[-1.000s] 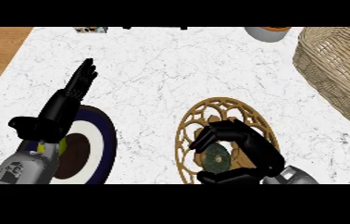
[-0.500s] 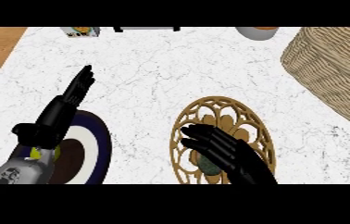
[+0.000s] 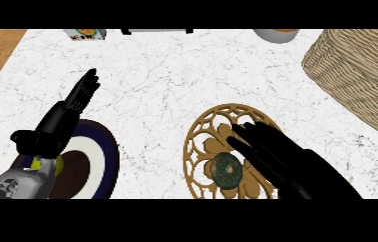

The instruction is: Pick the squash from the placemat and place it in the basket

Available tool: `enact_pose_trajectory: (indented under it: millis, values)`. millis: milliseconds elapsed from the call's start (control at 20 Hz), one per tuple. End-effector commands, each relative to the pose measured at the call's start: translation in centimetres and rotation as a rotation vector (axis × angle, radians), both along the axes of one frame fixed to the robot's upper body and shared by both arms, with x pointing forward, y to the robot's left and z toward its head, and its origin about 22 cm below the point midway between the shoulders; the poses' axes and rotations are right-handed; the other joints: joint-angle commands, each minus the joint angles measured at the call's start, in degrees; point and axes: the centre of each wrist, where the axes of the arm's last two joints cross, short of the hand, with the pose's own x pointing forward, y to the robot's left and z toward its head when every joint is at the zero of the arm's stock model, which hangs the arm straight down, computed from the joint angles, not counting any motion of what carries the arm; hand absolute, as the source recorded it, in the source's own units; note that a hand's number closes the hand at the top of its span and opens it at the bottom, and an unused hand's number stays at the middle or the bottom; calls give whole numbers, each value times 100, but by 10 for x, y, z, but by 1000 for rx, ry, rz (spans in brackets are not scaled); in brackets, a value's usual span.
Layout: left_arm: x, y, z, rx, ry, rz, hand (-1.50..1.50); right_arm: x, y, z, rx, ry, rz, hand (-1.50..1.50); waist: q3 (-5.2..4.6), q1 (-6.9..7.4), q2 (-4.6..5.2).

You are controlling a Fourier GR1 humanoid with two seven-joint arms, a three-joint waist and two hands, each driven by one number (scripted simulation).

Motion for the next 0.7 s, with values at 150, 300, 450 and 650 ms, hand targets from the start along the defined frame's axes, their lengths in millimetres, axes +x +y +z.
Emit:
enact_pose_trajectory:
  millis: [150, 300, 450, 650]
  values:
    - [3, 2, 3, -7, -2, -13, 0, -34, -5, 57, -234, 163, 14, -150, 13, 167, 60]
    - [11, 2, 14, 17, -21, -40, 0, -33, -16, 78, -209, 195, 8, -150, 28, 148, 69]
    - [11, -5, 7, -19, -8, -29, 0, -43, -29, 98, -197, 183, 3, -150, 34, 125, 63]
    - [-3, -2, -1, 0, -7, -27, 0, -36, -39, 94, -153, 189, -33, -150, 39, 181, 68]
